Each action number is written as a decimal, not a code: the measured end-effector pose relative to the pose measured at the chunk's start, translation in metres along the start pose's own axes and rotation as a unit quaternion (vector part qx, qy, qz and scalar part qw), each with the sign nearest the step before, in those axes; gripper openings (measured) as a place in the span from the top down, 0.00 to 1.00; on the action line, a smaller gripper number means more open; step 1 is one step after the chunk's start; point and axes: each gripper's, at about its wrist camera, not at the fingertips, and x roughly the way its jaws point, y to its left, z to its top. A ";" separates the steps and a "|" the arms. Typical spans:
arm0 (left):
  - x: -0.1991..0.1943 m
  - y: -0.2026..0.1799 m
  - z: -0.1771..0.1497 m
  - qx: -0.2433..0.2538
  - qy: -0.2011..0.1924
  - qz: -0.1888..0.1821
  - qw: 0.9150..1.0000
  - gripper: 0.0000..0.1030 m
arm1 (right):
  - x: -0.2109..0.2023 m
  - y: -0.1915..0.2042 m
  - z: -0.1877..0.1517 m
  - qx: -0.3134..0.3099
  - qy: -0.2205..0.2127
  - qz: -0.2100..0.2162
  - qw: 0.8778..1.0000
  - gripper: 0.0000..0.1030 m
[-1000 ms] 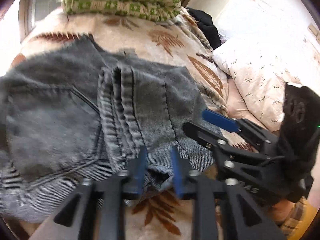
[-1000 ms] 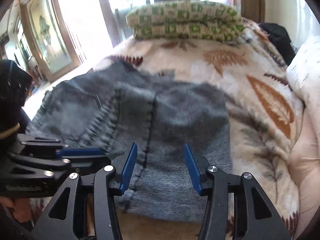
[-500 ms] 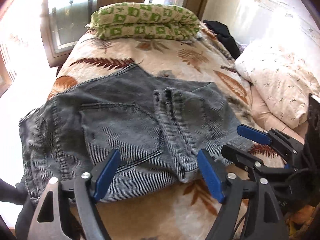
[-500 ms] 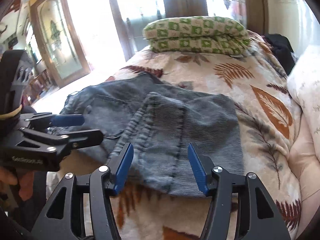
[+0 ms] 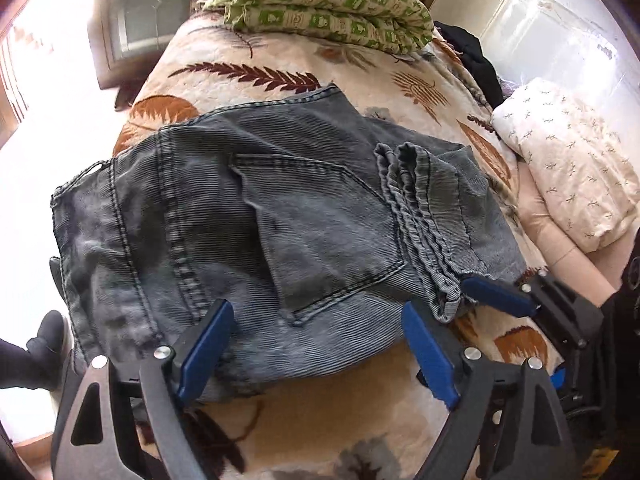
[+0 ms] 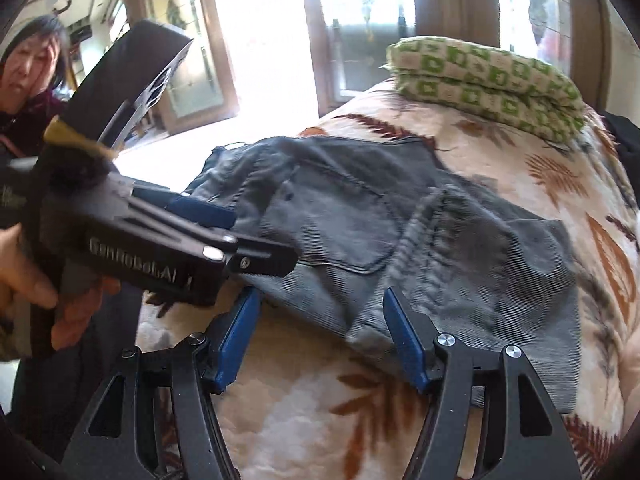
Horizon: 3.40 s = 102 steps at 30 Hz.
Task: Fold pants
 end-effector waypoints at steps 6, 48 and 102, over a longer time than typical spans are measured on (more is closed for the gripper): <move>-0.016 0.042 0.009 -0.001 0.010 -0.020 1.000 0.15 | 0.010 0.021 0.006 -0.017 0.003 0.016 1.000 0.38; 0.048 0.214 0.044 -0.168 0.001 -0.074 0.983 0.29 | 0.122 0.151 0.025 -0.296 0.003 -0.036 0.955 0.53; -0.048 -0.093 0.126 0.058 -0.068 -0.126 0.988 0.89 | -0.059 -0.003 0.029 -0.003 -0.124 -0.079 0.989 0.83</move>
